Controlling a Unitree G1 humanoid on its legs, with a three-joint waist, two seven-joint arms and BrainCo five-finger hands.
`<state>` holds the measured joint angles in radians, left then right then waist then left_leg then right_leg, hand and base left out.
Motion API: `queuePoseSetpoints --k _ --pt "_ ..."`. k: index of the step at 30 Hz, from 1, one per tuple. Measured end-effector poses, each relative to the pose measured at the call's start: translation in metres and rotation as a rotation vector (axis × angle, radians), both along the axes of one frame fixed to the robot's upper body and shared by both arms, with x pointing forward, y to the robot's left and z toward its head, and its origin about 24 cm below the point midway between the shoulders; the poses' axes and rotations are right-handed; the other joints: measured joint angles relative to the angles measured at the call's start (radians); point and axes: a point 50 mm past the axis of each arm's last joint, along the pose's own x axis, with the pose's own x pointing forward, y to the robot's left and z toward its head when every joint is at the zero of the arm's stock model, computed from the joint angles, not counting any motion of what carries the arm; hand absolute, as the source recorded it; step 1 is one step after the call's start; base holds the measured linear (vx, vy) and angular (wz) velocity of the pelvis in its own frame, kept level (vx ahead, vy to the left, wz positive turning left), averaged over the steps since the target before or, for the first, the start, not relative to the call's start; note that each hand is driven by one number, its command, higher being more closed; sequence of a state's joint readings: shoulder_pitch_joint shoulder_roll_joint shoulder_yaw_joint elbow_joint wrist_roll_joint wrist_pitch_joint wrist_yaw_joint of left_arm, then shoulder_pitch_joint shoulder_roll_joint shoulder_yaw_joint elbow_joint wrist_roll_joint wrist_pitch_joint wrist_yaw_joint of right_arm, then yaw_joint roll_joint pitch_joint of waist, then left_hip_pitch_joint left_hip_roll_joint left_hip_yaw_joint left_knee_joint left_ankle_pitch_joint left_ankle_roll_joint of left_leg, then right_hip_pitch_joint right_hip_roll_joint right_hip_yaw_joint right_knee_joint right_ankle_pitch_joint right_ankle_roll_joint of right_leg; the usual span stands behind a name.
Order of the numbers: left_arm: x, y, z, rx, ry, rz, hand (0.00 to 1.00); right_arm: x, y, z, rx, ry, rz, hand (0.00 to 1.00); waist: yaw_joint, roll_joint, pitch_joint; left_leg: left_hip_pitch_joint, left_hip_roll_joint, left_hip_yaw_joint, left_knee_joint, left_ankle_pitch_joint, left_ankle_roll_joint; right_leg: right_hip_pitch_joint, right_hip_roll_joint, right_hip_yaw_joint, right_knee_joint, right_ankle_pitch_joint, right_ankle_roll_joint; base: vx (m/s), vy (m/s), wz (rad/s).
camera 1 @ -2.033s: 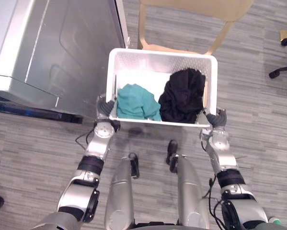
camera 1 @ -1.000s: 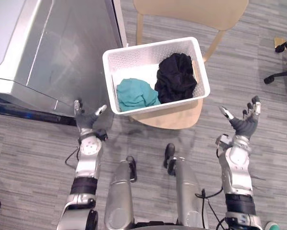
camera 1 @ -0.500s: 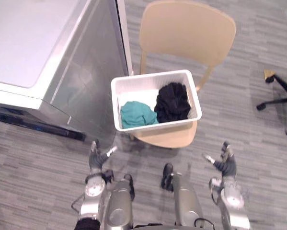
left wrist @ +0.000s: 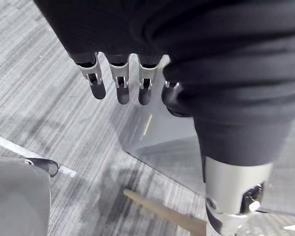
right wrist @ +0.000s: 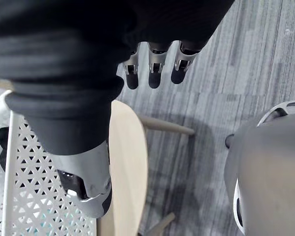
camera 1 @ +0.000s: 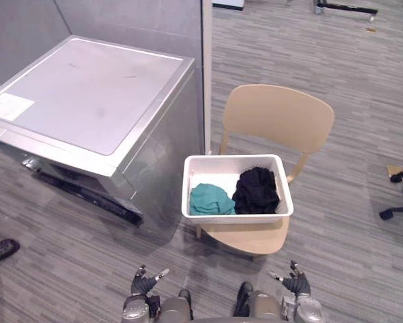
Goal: Pick up the laundry basket with both hands and put the clothes into the washing machine.
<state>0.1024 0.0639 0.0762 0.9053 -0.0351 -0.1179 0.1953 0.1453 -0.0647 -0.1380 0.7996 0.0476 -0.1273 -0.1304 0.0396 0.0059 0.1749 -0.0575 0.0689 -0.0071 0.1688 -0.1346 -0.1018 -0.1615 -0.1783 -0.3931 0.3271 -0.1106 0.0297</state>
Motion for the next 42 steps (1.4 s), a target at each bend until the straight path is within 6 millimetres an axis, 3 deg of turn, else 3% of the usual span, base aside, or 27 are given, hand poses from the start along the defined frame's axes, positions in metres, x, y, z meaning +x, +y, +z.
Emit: queuePoseSetpoints --k 4,5,6,7,8,9,11,12,13,14,15,16,18,20,21,22,23,24,25,26,28,29,30,34,36,39,42 --pt "0.006 -0.003 0.002 0.000 -0.014 -0.017 0.00 0.006 -0.001 0.001 0.016 -0.013 -0.020 0.00 0.000 -0.008 0.002 -0.064 -0.029 -0.074 -0.030 0.110 -0.050 0.000 -0.050 -0.121 0.000 -0.001 0.000 -0.02 -0.033 0.92" --pt "0.006 -0.004 0.001 -0.002 -0.014 -0.020 0.00 0.010 -0.001 0.001 0.015 -0.018 -0.019 0.00 0.000 -0.012 0.002 -0.089 -0.035 -0.036 -0.036 0.151 -0.047 0.000 -0.070 -0.156 -0.010 0.004 -0.006 -0.05 0.006 0.81" --pt "0.005 -0.004 0.001 -0.002 -0.012 -0.022 0.00 0.014 -0.002 0.002 0.014 -0.021 -0.018 0.00 0.003 -0.013 0.002 -0.095 -0.030 0.015 -0.039 0.142 -0.034 0.000 -0.077 -0.170 -0.019 0.011 -0.016 -0.12 0.070 0.59" --pt "0.005 -0.005 0.001 -0.001 -0.012 -0.026 0.00 0.021 -0.002 0.004 0.012 -0.032 -0.017 0.00 0.000 -0.014 0.005 -0.111 0.004 0.190 -0.004 0.111 0.006 -0.001 -0.078 -0.189 -0.028 0.020 -0.018 -0.08 0.099 0.41" --pt "0.004 -0.004 0.000 0.001 -0.003 -0.025 0.00 0.025 -0.005 0.006 -0.001 -0.043 -0.012 0.00 0.000 -0.013 0.005 -0.113 0.046 0.298 0.051 0.071 0.057 0.001 -0.087 -0.199 -0.026 0.024 -0.019 -0.07 0.111 0.37" --pt "0.003 -0.003 0.000 0.001 -0.003 -0.023 0.00 0.027 -0.006 0.007 -0.003 -0.047 -0.011 0.00 -0.001 -0.014 0.005 -0.114 0.071 0.326 0.089 0.055 0.069 0.001 -0.091 -0.200 -0.023 0.027 -0.015 -0.01 0.070 0.24" --pt "0.003 -0.003 0.000 0.005 -0.002 -0.025 0.00 0.029 -0.009 0.009 -0.017 -0.052 -0.009 0.00 -0.015 -0.025 0.004 -0.118 0.169 0.377 0.211 0.022 0.067 0.007 -0.137 -0.211 -0.011 0.040 0.007 -0.02 0.120 0.38" --pt "0.001 -0.003 -0.001 0.014 0.007 -0.034 0.00 0.029 -0.015 0.010 -0.037 -0.049 -0.017 0.00 -0.035 -0.022 0.002 -0.113 0.227 0.401 0.230 0.023 0.064 0.020 -0.168 -0.232 -0.012 0.058 0.036 -0.07 0.262 0.63" --pt "0.001 -0.003 -0.002 0.017 0.009 -0.041 0.00 0.027 -0.018 0.010 -0.047 -0.046 -0.020 0.00 -0.044 -0.019 0.000 -0.111 0.250 0.415 0.221 0.025 0.062 0.027 -0.183 -0.244 -0.013 0.064 0.048 -0.09 0.426 0.86" --pt "0.001 -0.006 -0.002 0.014 0.011 -0.049 0.00 0.021 -0.025 0.009 -0.064 -0.029 -0.023 0.00 -0.058 0.001 -0.011 -0.106 0.287 0.430 0.166 0.044 0.055 0.043 -0.204 -0.273 -0.026 0.087 0.087 -0.06 0.476 0.90" --pt "0.001 -0.014 -0.003 0.002 0.014 -0.064 0.00 0.013 -0.033 0.008 -0.084 -0.001 -0.029 0.00 -0.061 0.040 -0.031 -0.101 0.293 0.414 0.100 0.066 -0.054 0.060 -0.212 -0.299 -0.049 0.119 0.132 -0.04 0.490 0.91" --pt "0.005 -0.014 -0.002 0.006 0.009 -0.083 0.00 0.012 -0.031 0.005 -0.075 0.014 -0.034 0.00 -0.061 0.017 -0.026 -0.104 0.264 0.411 0.101 0.059 -0.053 0.072 -0.236 -0.299 -0.070 0.136 0.153 0.03 0.457 0.80" --pt "0.007 -0.002 0.000 0.046 0.008 -0.112 0.00 0.005 -0.008 -0.003 -0.007 0.041 -0.034 0.00 -0.067 -0.033 -0.034 -0.153 0.169 0.365 0.167 0.016 0.000 0.136 -0.253 -0.289 -0.143 0.153 0.168 0.11 0.336 0.89" --pt "0.006 0.000 0.000 0.060 0.013 -0.134 0.00 0.006 -0.002 -0.005 0.013 0.046 -0.025 0.00 -0.058 -0.032 -0.028 -0.180 0.138 0.342 0.293 -0.089 0.030 0.162 -0.321 -0.284 -0.087 0.190 0.190 0.06 0.322 0.54" --pt "0.006 0.000 0.000 0.061 0.013 -0.136 0.00 0.007 -0.001 -0.005 0.017 0.044 -0.021 0.00 -0.050 -0.026 -0.024 -0.173 0.131 0.342 0.316 -0.117 0.039 0.154 -0.350 -0.274 -0.040 0.200 0.173 0.03 0.419 0.16" --pt "0.007 -0.004 0.000 0.063 0.013 -0.162 0.00 0.012 -0.001 -0.003 0.022 0.033 -0.005 0.00 -0.045 -0.007 -0.014 -0.148 0.108 0.341 0.327 -0.140 0.060 0.100 -0.399 -0.201 0.093 0.216 0.025 0.04 0.388 0.09" --pt "0.007 -0.007 0.000 0.067 0.015 -0.190 0.00 0.018 0.003 -0.002 0.022 0.023 0.021 0.00 -0.051 0.015 -0.003 -0.127 0.096 0.327 0.314 -0.147 0.069 0.015 -0.377 -0.058 0.237 0.143 -0.010 0.05 0.345 0.15" --pt "0.008 -0.005 0.001 0.077 0.013 -0.197 0.00 0.020 0.006 -0.002 0.026 0.019 0.036 0.00 -0.055 0.014 0.001 -0.112 0.087 0.322 0.294 -0.146 0.071 -0.016 -0.344 0.005 0.289 0.089 0.032 0.09 0.255 0.29" --pt "0.009 0.000 0.002 0.091 0.012 -0.198 0.00 0.024 0.011 -0.001 0.038 0.009 0.042 0.00 -0.056 0.008 0.011 -0.078 0.067 0.317 0.246 -0.135 0.083 -0.052 -0.255 0.094 0.326 0.003 0.063 0.12 0.160 0.38" --pt "0.009 0.003 0.002 0.099 0.013 -0.198 0.00 0.024 0.013 -0.002 0.044 0.013 0.043 0.00 -0.057 0.005 0.015 -0.061 0.054 0.310 0.218 -0.127 0.095 -0.061 -0.194 0.123 0.306 -0.040 0.067 0.17 0.135 0.41" --pt "0.009 0.003 0.002 0.102 0.014 -0.194 0.00 0.026 0.016 -0.002 0.040 0.015 0.071 0.00 -0.053 -0.015 0.027 -0.027 0.030 0.297 0.175 -0.116 0.095 -0.087 -0.074 0.123 0.208 -0.067 0.062 0.16 0.036 0.39" --pt "0.008 0.004 0.002 0.104 0.018 -0.193 0.00 0.027 0.017 -0.001 0.038 0.012 0.080 0.00 -0.064 -0.014 0.028 -0.032 0.027 0.276 0.179 -0.111 0.086 -0.095 -0.026 0.144 0.155 -0.067 0.061 0.16 -0.039 0.89" --pt "0.008 0.001 0.001 0.096 0.022 -0.197 0.00 0.026 0.014 -0.001 0.031 0.012 0.078 0.00 -0.092 -0.018 0.025 -0.038 0.015 0.221 0.182 -0.108 0.080 -0.078 0.005 0.200 0.138 -0.060 0.029 0.15 -0.051 1.01" --pt "0.020 -0.007 0.004 0.080 -0.018 -0.201 0.00 0.029 0.010 0.002 0.017 -0.005 0.083 0.00 -0.083 0.001 0.031 -0.062 0.008 0.143 0.149 -0.057 0.030 -0.054 -0.003 0.126 0.119 -0.077 0.025 0.22 -0.096 0.77" --pt "0.022 -0.008 0.004 0.078 -0.022 -0.202 0.00 0.026 0.008 0.002 0.013 -0.001 0.075 0.00 -0.081 0.000 0.032 -0.063 0.017 0.146 0.162 -0.006 -0.004 0.038 -0.007 0.049 0.045 -0.073 0.020 0.17 -0.114 0.94" --pt "0.012 -0.011 0.001 0.064 -0.001 -0.196 0.00 0.030 0.006 0.005 0.003 -0.021 0.077 0.00 -0.070 -0.012 0.029 -0.044 0.034 0.210 0.159 -0.003 -0.005 0.142 -0.001 0.020 -0.041 -0.059 0.006 0.14 -0.071 0.38" --pt "0.002 -0.013 -0.003 0.054 0.027 -0.189 0.00 0.039 -0.001 0.013 -0.022 -0.069 0.071 0.00 -0.078 0.030 0.005 -0.006 0.052 0.251 0.030 0.043 0.009 0.146 0.023 0.022 -0.072 -0.044 0.022 0.11 0.031 -0.04"
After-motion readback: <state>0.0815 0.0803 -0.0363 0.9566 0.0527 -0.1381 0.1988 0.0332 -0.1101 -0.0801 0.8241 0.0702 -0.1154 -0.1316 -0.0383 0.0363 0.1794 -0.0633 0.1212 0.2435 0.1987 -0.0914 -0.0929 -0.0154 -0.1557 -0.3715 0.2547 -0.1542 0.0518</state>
